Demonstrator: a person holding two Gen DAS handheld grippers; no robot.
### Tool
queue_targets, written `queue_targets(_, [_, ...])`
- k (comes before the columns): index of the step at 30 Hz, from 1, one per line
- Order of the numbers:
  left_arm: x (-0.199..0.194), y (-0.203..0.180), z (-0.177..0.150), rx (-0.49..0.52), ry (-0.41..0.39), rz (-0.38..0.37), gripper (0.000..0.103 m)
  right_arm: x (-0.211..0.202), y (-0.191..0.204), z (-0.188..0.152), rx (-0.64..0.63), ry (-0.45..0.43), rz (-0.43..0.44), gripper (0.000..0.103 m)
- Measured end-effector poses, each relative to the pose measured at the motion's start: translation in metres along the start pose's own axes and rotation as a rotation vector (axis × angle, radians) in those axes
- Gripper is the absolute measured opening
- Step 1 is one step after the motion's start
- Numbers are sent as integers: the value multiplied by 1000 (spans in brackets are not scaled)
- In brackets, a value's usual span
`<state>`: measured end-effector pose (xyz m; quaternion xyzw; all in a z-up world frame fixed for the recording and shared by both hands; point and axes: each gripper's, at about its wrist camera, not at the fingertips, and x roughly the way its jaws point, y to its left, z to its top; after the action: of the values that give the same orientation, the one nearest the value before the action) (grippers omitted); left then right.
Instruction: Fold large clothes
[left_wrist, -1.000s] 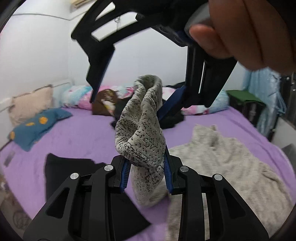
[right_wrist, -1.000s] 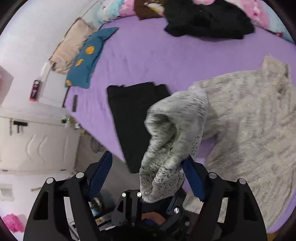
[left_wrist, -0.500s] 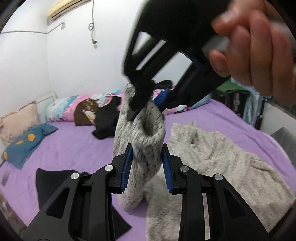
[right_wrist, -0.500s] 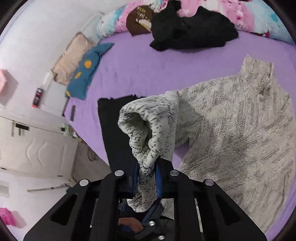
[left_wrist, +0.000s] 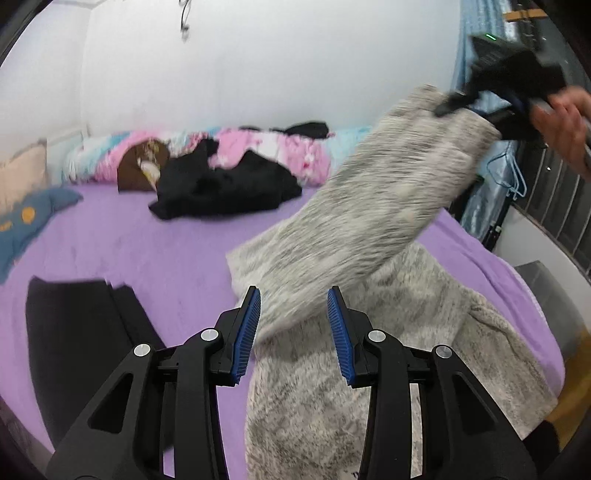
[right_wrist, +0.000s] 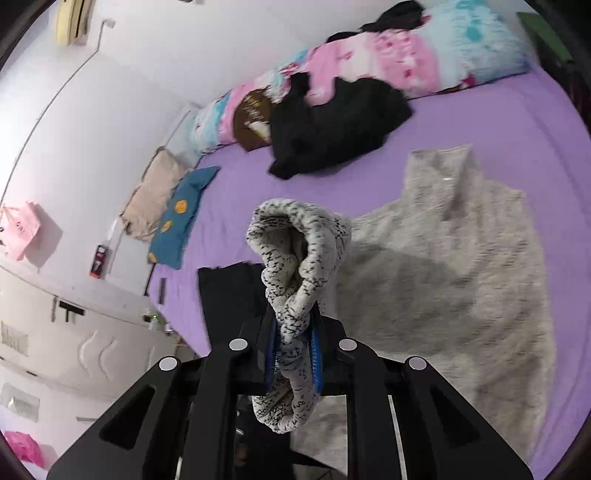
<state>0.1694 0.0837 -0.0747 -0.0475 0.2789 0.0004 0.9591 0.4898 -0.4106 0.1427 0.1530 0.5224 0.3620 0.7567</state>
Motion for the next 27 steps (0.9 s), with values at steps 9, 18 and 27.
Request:
queue_targets(9, [44, -1, -11, -17, 107, 3, 43, 6, -149, -40, 155, 18, -71, 15])
queue_targets(18, [111, 4, -8, -78, 232, 11, 47, 47, -257, -108, 285, 62, -73, 17])
queue_targets(27, [179, -5, 5, -81, 296, 26, 53, 69, -309, -144, 349, 75, -151, 26])
